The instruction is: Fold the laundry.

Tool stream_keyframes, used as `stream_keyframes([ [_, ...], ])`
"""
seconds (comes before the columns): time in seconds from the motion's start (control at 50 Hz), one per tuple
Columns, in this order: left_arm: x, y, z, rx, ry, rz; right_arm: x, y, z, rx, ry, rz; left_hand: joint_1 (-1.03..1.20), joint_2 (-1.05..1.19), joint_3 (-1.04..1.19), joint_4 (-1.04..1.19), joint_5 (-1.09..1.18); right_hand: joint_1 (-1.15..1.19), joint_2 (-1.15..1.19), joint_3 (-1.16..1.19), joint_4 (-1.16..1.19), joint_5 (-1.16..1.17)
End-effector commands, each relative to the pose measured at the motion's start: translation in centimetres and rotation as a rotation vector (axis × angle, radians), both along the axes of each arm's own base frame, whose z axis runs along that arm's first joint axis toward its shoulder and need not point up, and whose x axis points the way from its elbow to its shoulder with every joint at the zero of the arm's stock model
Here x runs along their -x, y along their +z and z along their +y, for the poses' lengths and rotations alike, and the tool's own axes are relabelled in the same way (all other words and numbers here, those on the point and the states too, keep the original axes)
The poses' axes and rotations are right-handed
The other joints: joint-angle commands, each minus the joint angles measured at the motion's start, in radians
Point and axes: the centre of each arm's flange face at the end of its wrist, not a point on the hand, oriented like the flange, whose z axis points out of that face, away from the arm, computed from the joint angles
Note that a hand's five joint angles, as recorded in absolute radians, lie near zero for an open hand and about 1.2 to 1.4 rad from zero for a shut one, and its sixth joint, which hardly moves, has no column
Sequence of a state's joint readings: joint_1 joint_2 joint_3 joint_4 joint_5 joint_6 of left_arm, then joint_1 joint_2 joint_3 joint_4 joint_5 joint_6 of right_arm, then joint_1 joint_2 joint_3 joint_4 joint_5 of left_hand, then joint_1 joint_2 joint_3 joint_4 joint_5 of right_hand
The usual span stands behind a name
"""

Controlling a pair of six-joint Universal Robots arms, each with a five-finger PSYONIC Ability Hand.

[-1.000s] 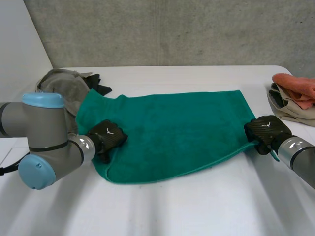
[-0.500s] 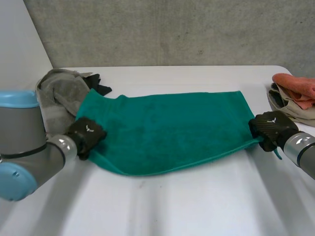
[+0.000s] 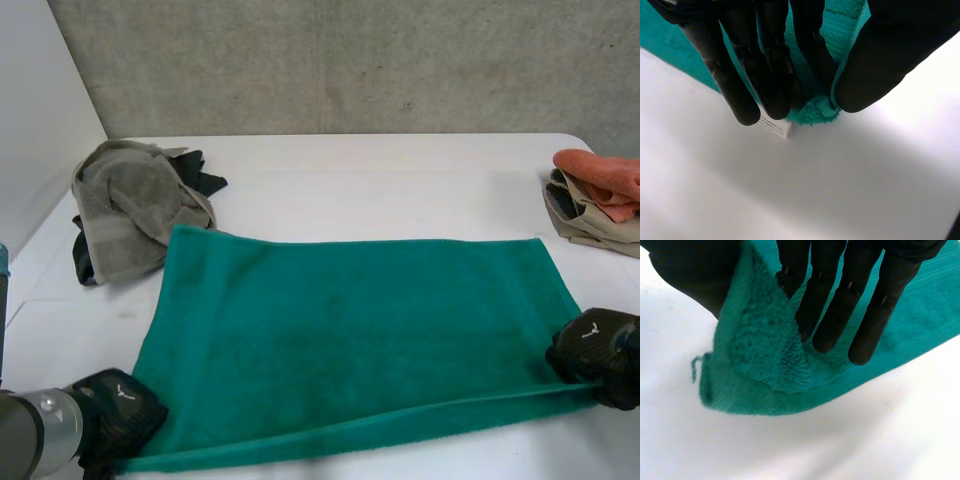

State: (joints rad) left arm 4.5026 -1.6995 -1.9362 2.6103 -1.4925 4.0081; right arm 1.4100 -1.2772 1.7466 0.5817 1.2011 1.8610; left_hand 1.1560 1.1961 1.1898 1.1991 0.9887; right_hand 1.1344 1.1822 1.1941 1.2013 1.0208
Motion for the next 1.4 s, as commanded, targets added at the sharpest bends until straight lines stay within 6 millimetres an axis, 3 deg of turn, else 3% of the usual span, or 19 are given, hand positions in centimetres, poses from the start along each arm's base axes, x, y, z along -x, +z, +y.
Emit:
stream_keyframes([
  [0.02, 2.6, 1.1, -5.9, 0.270, -0.032, 0.134, -2.2, -1.1, -3.3, 0.094, -0.053, -0.065, 0.240, 0.200, 0.207, 0.197, 0.233, 0.262, 0.214, 0.202, 0.195, 0.201],
  [0.14, 5.6, 1.9, -13.0, 0.540, 0.020, 0.261, -4.3, -1.4, -7.5, 0.271, -0.152, -0.151, 0.240, 0.200, 0.207, 0.197, 0.233, 0.262, 0.214, 0.202, 0.195, 0.201],
  [0.3, 8.9, 0.6, -19.6, 0.731, 0.065, 0.340, -6.5, -2.5, -14.1, 0.595, -0.210, -0.195, 0.240, 0.200, 0.207, 0.197, 0.233, 0.262, 0.214, 0.202, 0.195, 0.201],
  [0.42, 10.3, -1.5, -22.8, 0.802, 0.084, 0.369, -8.1, -4.5, -17.5, 0.750, -0.212, -0.214, 0.240, 0.200, 0.207, 0.197, 0.233, 0.262, 0.214, 0.202, 0.195, 0.201],
  [0.44, 10.5, -1.8, -22.9, 0.799, 0.082, 0.374, -8.1, -4.7, -17.8, 0.761, -0.218, -0.213, 0.240, 0.200, 0.207, 0.197, 0.233, 0.049, 0.002, -0.010, -0.018, -0.012],
  [0.46, 10.7, -2.0, -23.0, 0.797, 0.080, 0.385, -8.3, -4.9, -18.0, 0.769, -0.225, -0.210, 0.240, 0.200, 0.207, 0.197, 0.233, -0.406, -0.454, -0.466, -0.473, -0.467],
  [0.48, 11.0, -2.0, -23.0, 0.796, 0.077, 0.398, -8.3, -5.1, -18.1, 0.776, -0.234, -0.205, -0.009, -0.050, -0.043, -0.052, -0.017, -0.957, -1.005, -1.017, -1.024, -1.018],
  [0.5, 11.5, -2.1, -22.7, 0.786, 0.064, 0.424, -8.3, -4.9, -18.3, 0.796, -0.255, -0.201, -0.834, -0.875, -0.868, -0.878, -0.842, -0.960, -1.008, -1.020, -1.027, -1.021],
  [0.52, 11.7, -1.9, -22.5, 0.784, 0.060, 0.435, -8.3, -4.7, -18.4, 0.809, -0.267, -0.201, -0.982, -1.022, -1.015, -1.025, -0.989, -0.960, -1.008, -1.020, -1.027, -1.021],
  [0.62, 11.9, 0.4, -21.0, 0.788, 0.072, 0.489, -7.9, -1.7, -17.9, 0.852, -0.327, -0.283, -0.982, -1.022, -1.015, -1.025, -0.989, -0.960, -1.008, -1.020, -1.027, -1.021],
  [0.74, 9.8, 3.1, -18.5, 0.807, 0.118, 0.536, -6.3, 2.2, -15.0, 0.802, -0.346, -0.425, -0.982, -1.022, -1.015, -1.025, -0.989, -0.960, -1.008, -1.020, -1.027, -1.021],
  [0.82, 8.5, 3.3, -16.7, 0.800, 0.120, 0.553, -4.6, 2.1, -12.4, 0.681, -0.324, -0.407, -0.982, -1.022, -1.015, -1.025, -0.989, -0.960, -1.008, -1.020, -1.027, -1.021],
  [0.94, 7.3, 2.3, -14.5, 0.767, 0.101, 0.577, -2.4, -0.8, -9.7, 0.460, -0.322, -0.366, -0.982, -1.022, -1.015, -1.025, -0.989, -0.928, -0.975, -0.987, -0.995, -0.989],
  [1.12, 7.3, 0.7, -13.2, 0.743, 0.090, 0.627, -0.9, -5.5, -11.5, 0.482, -0.336, -0.351, -0.982, -1.022, -1.015, -1.025, -0.989, -0.898, -0.946, -0.958, -0.965, -0.959],
  [1.16, 7.6, 0.6, -13.0, 0.740, 0.088, 0.629, -0.7, -6.3, -12.2, 0.520, -0.345, -0.339, -0.982, -1.022, -1.015, -1.025, -0.989, -0.528, -0.575, -0.587, -0.595, -0.588],
  [1.18, 7.7, 0.6, -12.9, 0.741, 0.087, 0.627, -0.5, -6.4, -12.5, 0.535, -0.351, -0.333, -0.982, -1.022, -1.015, -1.025, -0.989, -0.113, -0.160, -0.172, -0.180, -0.174],
  [1.2, 7.7, 0.7, -12.8, 0.745, 0.088, 0.627, 0.1, -6.1, -13.2, 0.576, -0.373, -0.320, -0.982, -1.022, -1.015, -1.025, -0.989, 0.258, 0.210, 0.198, 0.191, 0.197],
  [1.26, 7.8, 1.1, -12.6, 0.752, 0.088, 0.631, 1.4, -5.6, -13.4, 0.597, -0.437, -0.278, -0.982, -1.022, -1.015, -1.025, -0.989, 0.262, 0.214, 0.202, 0.195, 0.201],
  [1.4, 7.1, 3.1, -11.8, 0.787, 0.102, 0.649, 7.3, -1.9, -14.5, 0.736, -0.520, -0.074, -0.982, -1.022, -1.015, -1.025, -0.989, 0.262, 0.214, 0.202, 0.195, 0.201],
])
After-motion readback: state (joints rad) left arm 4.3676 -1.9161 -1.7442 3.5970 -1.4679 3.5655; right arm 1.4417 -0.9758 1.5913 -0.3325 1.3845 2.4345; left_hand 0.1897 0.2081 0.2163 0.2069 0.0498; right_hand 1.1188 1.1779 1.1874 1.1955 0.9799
